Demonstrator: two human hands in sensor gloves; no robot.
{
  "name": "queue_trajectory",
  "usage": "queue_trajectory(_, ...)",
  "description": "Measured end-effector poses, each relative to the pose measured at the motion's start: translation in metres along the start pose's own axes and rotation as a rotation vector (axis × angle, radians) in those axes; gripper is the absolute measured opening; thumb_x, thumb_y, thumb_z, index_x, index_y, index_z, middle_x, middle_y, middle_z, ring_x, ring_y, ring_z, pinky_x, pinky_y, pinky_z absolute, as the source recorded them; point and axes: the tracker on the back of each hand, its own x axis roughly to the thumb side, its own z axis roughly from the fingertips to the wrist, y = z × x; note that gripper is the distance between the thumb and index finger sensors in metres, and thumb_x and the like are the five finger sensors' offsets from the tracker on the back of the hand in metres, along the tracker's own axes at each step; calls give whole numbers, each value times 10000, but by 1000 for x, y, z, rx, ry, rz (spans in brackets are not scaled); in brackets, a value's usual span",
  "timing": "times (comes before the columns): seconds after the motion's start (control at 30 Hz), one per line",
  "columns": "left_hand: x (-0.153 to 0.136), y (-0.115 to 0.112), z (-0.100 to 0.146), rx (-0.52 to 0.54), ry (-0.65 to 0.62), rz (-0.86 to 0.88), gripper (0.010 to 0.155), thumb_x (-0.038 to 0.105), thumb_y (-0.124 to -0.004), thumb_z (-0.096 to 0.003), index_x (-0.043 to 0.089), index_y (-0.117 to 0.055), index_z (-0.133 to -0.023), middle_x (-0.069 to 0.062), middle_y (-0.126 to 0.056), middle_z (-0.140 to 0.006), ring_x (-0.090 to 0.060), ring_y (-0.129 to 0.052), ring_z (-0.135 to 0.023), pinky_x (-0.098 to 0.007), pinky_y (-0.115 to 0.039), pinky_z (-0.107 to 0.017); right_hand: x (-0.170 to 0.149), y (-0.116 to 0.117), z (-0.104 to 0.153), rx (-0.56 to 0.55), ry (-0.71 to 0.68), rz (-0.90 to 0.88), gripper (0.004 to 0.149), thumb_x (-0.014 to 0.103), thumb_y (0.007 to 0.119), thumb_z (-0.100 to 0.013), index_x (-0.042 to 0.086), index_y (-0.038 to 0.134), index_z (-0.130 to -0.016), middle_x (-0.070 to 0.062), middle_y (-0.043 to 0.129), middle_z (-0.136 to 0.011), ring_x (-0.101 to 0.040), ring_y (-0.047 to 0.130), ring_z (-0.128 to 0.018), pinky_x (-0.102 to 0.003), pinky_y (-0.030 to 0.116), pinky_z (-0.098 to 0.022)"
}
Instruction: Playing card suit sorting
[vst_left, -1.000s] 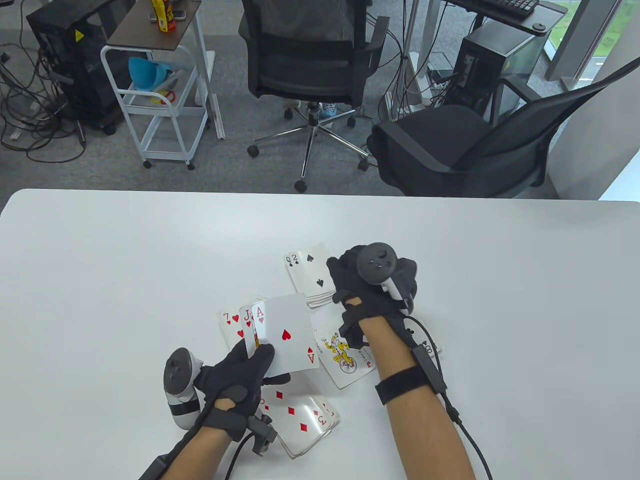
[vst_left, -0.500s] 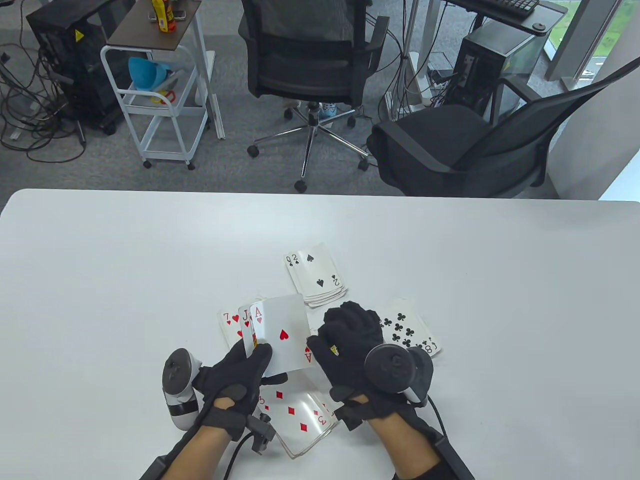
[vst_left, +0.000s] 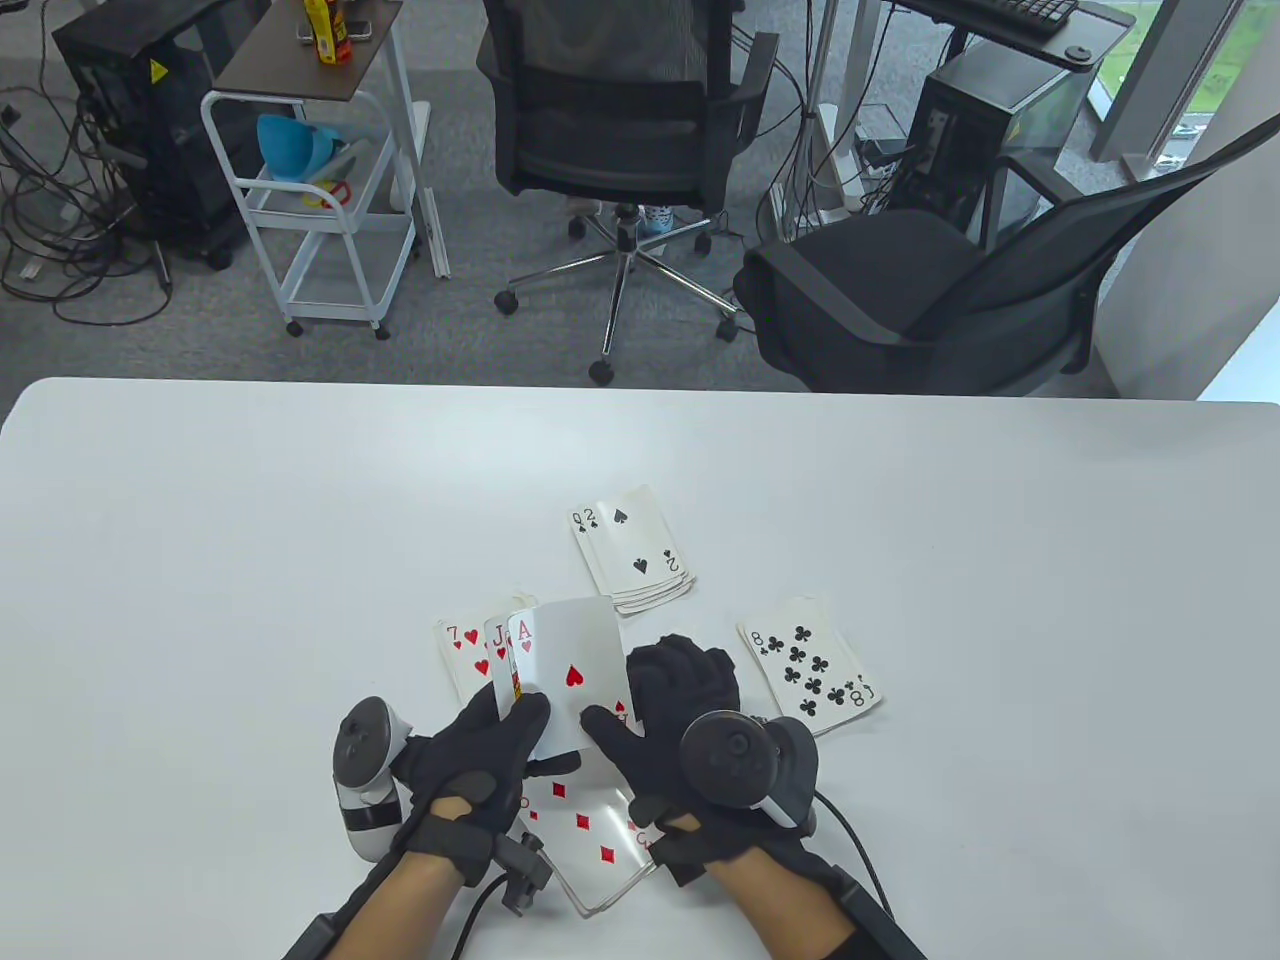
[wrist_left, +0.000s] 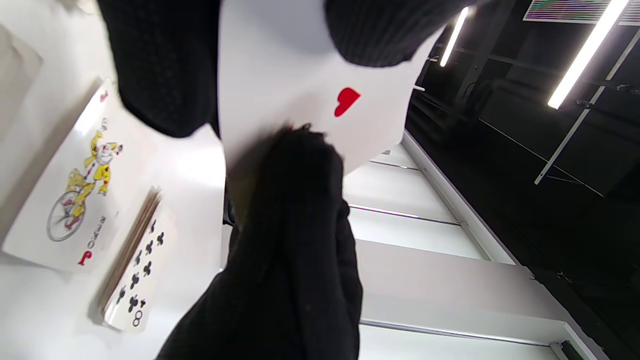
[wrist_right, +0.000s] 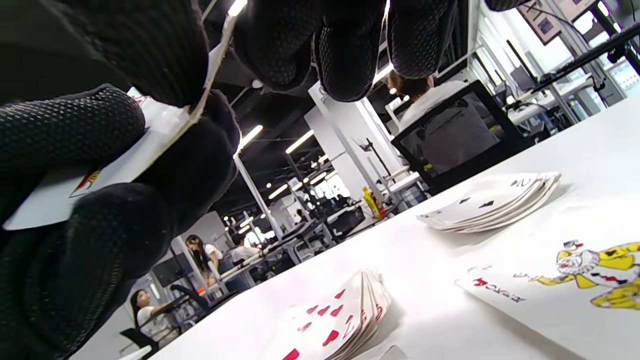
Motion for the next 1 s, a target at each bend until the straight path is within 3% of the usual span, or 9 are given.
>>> queue_trajectory(0.33,1,-1,0,-49,40,-35,492,390,-781,-550,205,-692,-997,-20,-897,-923,-269,-1010,-752,-390,-948,-475,-6,-4,0,-72,26,-131,520,526,815,-516,133,750,-850,-152,686,-998,-487,591,-989,-739,387,-685)
queue_trajectory(0.5,1,-1,-1,-78,64,-62,487,397,-794,-549,215,-707,-992,-17,-904,-919,-269,-1012,-748,-392,-947,-472,-14,-10,-2,-119,68,-208,428,457,826,-523,136,785,-803,-141,731,-964,-473,638,-970,-735,404,-684)
queue_trajectory(0.7,3,3,0,-45,49,-49,491,410,-786,-548,213,-707,-991,-21,-902,-920,-270,-1009,-750,-394,-945,-475,-19,-6,-3,-60,102,-274,405,426,825,-529,126,797,-801,-143,735,-967,-474,637,-973,-740,398,-683)
queue_trajectory(0.83,5,7,2,32,5,-20,491,401,-789,-547,210,-705,-991,-16,-905,-917,-262,-1017,-749,-385,-956,-474,-12,-1,-3,33,62,-205,549,520,870,-501,130,745,-866,-159,658,-1026,-495,575,-998,-751,364,-685)
queue_trajectory(1.0,8,13,2,48,-9,9,492,421,-785,-547,215,-710,-988,-18,-901,-922,-272,-1006,-759,-392,-947,-483,0,7,-2,-21,6,-181,399,405,849,-521,146,791,-820,-124,726,-985,-463,635,-986,-742,389,-689)
